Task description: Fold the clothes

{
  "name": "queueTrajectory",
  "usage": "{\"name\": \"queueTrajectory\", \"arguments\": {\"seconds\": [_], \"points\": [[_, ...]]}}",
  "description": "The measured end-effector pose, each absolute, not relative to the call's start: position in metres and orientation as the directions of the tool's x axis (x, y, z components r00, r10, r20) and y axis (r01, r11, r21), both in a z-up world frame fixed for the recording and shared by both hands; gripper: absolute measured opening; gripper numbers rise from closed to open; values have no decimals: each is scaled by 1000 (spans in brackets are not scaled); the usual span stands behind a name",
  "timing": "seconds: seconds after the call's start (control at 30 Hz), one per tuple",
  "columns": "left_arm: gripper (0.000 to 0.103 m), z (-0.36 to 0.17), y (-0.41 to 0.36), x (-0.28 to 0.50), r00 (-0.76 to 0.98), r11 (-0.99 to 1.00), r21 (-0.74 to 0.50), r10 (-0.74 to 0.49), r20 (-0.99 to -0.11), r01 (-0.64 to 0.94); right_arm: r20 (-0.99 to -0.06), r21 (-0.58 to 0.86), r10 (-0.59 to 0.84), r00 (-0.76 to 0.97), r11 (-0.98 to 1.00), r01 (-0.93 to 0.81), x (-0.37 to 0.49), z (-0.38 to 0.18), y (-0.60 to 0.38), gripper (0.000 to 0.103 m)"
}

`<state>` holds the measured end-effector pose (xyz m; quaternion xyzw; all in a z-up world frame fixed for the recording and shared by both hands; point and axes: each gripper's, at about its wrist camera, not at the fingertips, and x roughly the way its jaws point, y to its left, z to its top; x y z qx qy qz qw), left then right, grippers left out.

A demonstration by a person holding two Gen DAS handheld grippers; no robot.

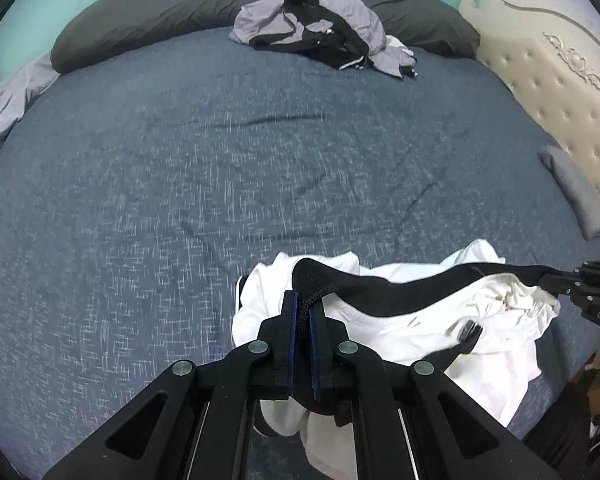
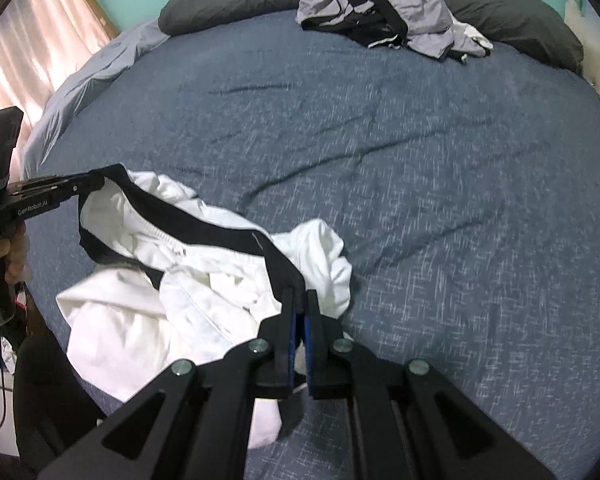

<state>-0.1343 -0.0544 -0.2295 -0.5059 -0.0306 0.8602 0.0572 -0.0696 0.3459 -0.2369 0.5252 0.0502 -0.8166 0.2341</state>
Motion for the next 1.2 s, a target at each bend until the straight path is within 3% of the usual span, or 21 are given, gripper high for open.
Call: {"name": "queueTrajectory", "arguments": {"seconds": [0.33, 0.43, 0.6, 0.97, 1.03, 1.07, 1.13, 1.2], "points": [[6, -232, -58, -132, -481, -992, -109, 126, -868, -64, -867, 239, -386, -316, -878, 415, -69, -228, 362, 8], [6, -231, -57, -132, -484, -992, -107, 125, -866, -65, -854, 253, -405, -328, -872, 419, -70, -219, 364, 25], [6, -232, -53, -131, -482, -992, -108, 127, -867, -67, -850, 235, -401, -342, -869, 436, -75, -213, 359, 29], [6, -237, -55, -131, -467, -993, -90, 114, -877, -74, -921, 75, -266, -286, -840, 538, -90, -247, 316, 29], [6, -237, -56, -131, -463, -993, -84, 111, -879, -79, -923, 69, -262, -281, -832, 550, -90, -251, 312, 24], [6, -238, -57, -131, -461, -993, -78, 108, -881, -83, -924, 61, -258, -281, -827, 558, -90, -253, 310, 15], [11, -238, -58, -133, -455, -994, -73, 105, -884, -86, -926, 53, -252, -282, -824, 564, -90, -253, 308, 13], [26, -238, -60, -135, -452, -993, -75, 106, -886, -86, -924, 56, -258, -281, -819, 571, -89, -253, 307, 10]]}}
